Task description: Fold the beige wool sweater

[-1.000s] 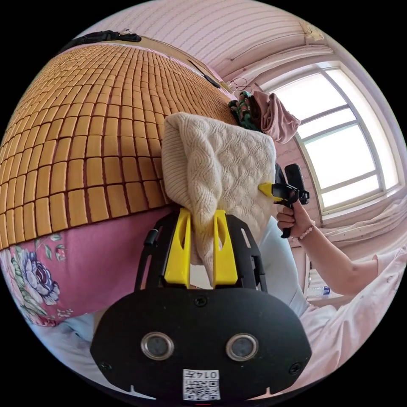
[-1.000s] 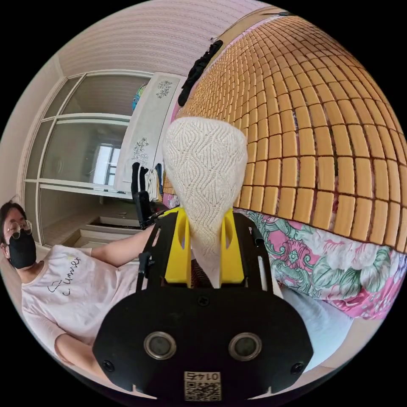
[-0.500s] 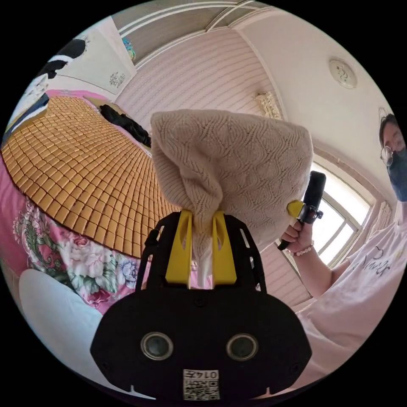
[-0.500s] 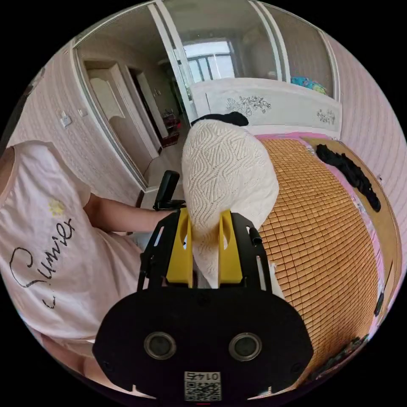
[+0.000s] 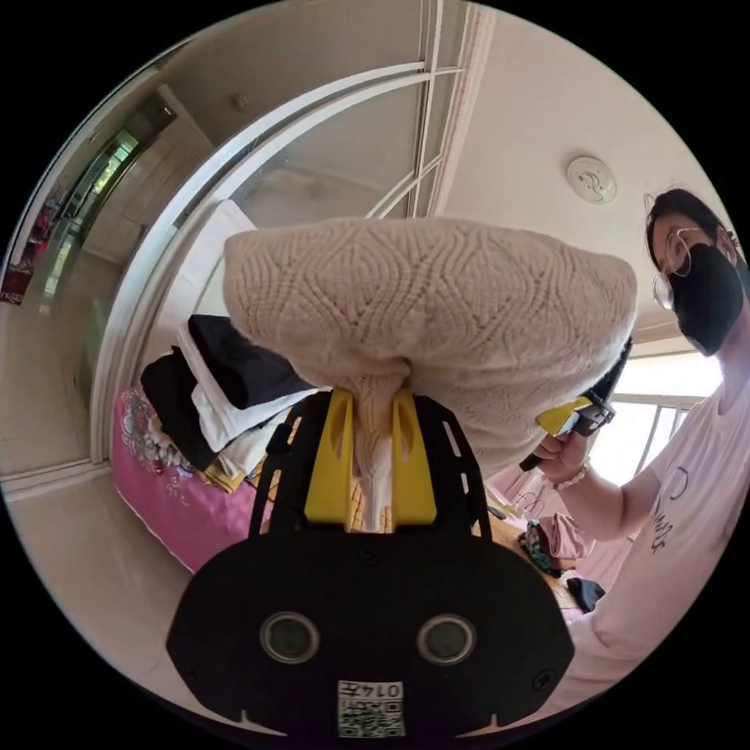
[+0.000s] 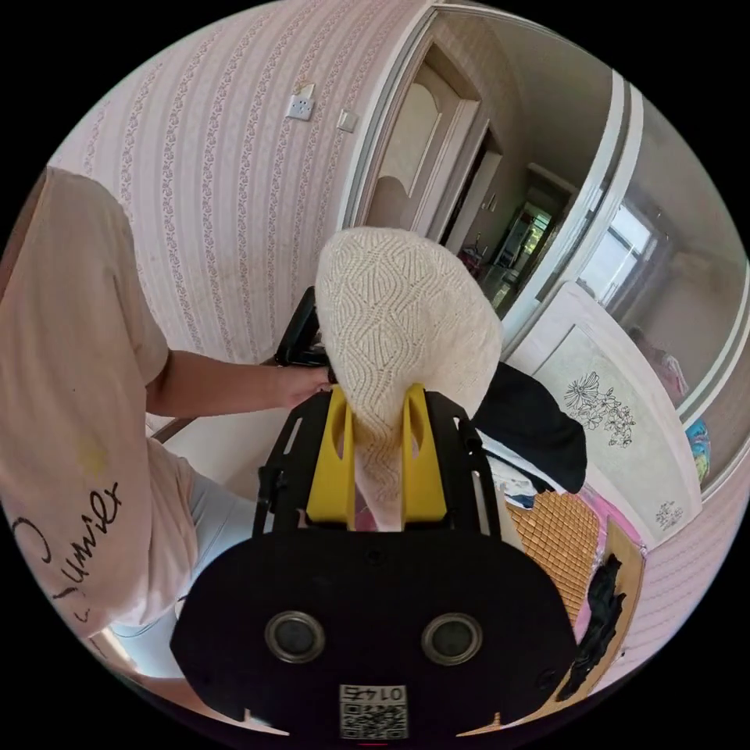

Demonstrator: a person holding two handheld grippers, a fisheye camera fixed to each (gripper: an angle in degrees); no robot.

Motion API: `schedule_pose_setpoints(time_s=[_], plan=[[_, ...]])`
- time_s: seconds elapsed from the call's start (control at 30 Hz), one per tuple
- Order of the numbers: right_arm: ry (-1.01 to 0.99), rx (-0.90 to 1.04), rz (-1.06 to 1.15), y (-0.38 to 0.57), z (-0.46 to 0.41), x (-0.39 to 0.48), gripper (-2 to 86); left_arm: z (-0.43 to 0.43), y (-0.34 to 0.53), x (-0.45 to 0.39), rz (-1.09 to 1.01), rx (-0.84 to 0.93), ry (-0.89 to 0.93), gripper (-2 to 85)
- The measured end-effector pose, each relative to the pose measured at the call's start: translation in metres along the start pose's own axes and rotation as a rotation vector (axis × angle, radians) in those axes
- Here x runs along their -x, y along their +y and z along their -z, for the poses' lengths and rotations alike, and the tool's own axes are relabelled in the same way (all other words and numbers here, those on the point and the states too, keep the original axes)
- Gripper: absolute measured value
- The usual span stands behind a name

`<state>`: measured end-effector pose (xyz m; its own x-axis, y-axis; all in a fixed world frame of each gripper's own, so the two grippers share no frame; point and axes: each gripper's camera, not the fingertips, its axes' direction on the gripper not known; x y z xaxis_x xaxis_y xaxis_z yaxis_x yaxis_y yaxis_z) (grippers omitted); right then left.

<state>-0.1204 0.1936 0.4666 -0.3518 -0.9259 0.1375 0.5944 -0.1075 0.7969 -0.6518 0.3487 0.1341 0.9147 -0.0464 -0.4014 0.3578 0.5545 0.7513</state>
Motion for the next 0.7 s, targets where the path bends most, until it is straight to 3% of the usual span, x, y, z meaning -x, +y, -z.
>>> schedule_pose_setpoints(time_s=[0.1, 0.23, 0.33, 0.4, 0.5, 0.6, 0.7], plan=[[-0.082, -0.137, -0.11, -0.019, -0.013, -0.062, 9.8, 0.005, -0.065, 0.007, -0.138, 0.04, -0.158, 7.6], [-0.316, -0.399, -0.567, -0.005, -0.041, -0.197, 10.1, -0.05, -0.176, 0.016, -0.306, 0.219, -0.332, 8.4], [-0.394, -0.505, -0.942, 0.047, -0.077, -0.28, 9.4, -0.126, -0.224, 0.045, -0.286, 0.401, -0.334, 9.2], [-0.345, -0.465, -1.146, 0.083, -0.102, -0.31, 8.2, -0.175, -0.222, 0.065, -0.277, 0.488, -0.381, 8.7], [-0.214, -0.235, -1.383, 0.132, -0.143, -0.336, 5.7, -0.24, -0.186, 0.099, -0.225, 0.622, -0.519, 6.8], [-0.198, -0.274, -1.407, 0.152, -0.147, -0.348, 5.0, -0.273, -0.155, 0.117, -0.211, 0.702, -0.601, 7.6], [-0.198, -0.176, -1.315, 0.152, -0.149, -0.36, 5.2, -0.272, -0.146, 0.116, -0.162, 0.613, -0.542, 7.2]])
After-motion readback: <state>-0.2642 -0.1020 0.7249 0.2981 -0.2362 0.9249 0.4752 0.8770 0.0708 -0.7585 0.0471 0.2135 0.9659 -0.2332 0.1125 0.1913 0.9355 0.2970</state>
